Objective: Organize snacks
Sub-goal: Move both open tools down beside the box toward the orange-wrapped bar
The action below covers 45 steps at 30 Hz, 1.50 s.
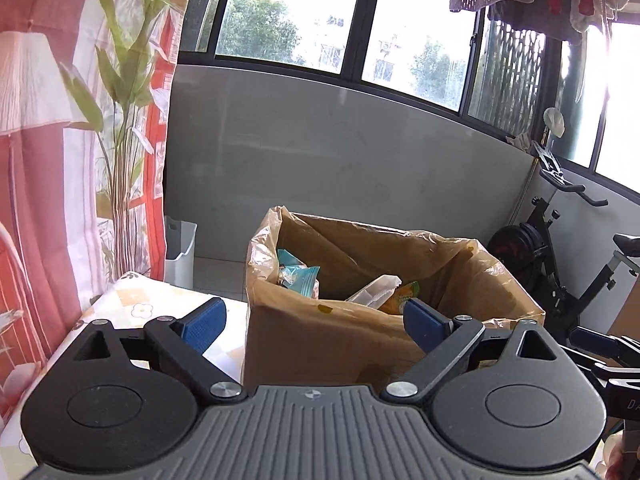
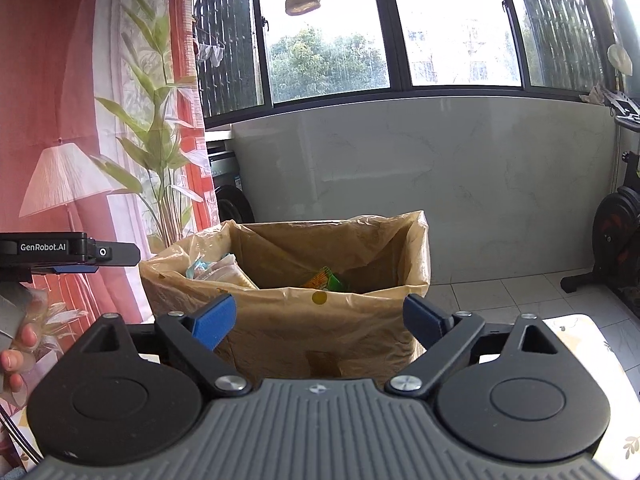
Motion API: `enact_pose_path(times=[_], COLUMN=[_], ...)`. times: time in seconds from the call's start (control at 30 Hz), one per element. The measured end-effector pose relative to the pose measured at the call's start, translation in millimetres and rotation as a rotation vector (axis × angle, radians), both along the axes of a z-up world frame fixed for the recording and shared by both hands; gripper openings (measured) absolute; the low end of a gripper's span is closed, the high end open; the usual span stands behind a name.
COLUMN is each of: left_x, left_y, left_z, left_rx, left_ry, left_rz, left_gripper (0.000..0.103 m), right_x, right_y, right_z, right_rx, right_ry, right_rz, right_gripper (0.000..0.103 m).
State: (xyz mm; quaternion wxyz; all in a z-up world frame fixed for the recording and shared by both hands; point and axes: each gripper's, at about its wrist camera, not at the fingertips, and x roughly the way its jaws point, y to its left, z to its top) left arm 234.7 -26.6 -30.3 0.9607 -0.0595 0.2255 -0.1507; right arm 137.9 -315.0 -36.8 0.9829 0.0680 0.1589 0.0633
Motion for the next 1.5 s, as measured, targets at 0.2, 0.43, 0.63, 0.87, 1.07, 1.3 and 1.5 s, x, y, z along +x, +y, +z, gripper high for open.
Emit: enact_pose_path(times=[0.2,0.43,0.63,0.87,1.07,1.3,1.5], left_x=[-7.5,-17.3,-20.2,-18.4,-16.8,-18.0,-16.6], left_y=[10.9,10.6,8.7,10.2,12.4,9.1,8.4], left_z=[-15.8,-31.0,-45.1,-54.6,-62.2,-76.1,-89.1], left_rx=[-0.04,0.017,0.037,0.053,0.063,0.093,0.124], left_ry=[0.027,0.007,0.035,0.052,0.062,0.073,0.105], left_rz=[0.008,-0.012,-0.03,-0.028,-0.024,-0.042,-0.073], left_gripper=[0.096,0.096,0.096,0.096,0.096,0.096,0.095], right_x=[-10.2,-16.8,-14.7,-11.8,-10.6,-11.5,-11.1], right_y=[1.6,12.5,20.7,21.0,23.5,28.6,33.2], right_z=[-15.1,-36.5,-54.6,-68.1,-74.8,-88.4,-105.9], right_rx=[0.009,-0.011,-0.023,-0.006,-0.003,-0.008,-0.015], right_ry=[0.008,0.035,0.078,0.117,0.141,0.177,0.246], right_rz=[0.006,0.027,0.048,0.039,0.032,0.044,0.048], right_gripper=[0.093,0.093,0.093,0.092,0.093,0.093,0.092])
